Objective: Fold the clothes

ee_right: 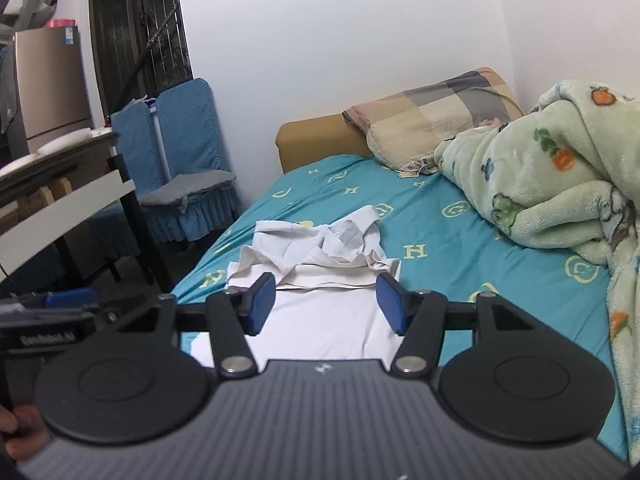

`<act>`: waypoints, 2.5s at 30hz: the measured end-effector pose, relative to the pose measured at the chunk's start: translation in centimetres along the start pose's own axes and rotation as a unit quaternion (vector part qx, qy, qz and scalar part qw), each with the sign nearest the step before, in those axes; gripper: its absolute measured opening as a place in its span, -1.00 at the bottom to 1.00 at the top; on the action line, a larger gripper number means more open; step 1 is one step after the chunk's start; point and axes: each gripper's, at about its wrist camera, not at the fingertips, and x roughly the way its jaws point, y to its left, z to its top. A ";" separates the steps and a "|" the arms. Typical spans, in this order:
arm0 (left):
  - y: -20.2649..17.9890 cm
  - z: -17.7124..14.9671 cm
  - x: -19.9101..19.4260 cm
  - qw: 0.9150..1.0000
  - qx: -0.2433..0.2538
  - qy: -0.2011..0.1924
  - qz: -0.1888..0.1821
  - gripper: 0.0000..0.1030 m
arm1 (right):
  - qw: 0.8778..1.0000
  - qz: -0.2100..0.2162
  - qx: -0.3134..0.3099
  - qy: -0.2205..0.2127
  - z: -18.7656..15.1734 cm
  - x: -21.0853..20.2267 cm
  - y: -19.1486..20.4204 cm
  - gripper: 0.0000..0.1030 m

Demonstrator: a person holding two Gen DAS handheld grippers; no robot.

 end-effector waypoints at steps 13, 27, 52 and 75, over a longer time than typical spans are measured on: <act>1.0 -1.4 2.7 0.996 -0.052 0.071 -0.019 0.95 | 0.998 -0.006 0.055 0.018 -0.6 0.9 -1.4 0.58; 6.9 -4.8 9.0 0.928 -0.306 0.188 -0.103 0.92 | 0.910 0.018 0.381 0.162 -7.9 8.3 -7.4 0.40; 9.8 -9.3 19.6 0.820 -0.515 0.177 -0.174 -0.12 | 0.872 0.103 0.467 0.105 -5.9 13.1 -9.9 -0.84; 8.0 -5.6 -3.6 0.899 -0.395 0.062 -0.176 -0.90 | 0.901 0.108 0.418 0.048 -6.4 -4.4 -5.9 -0.85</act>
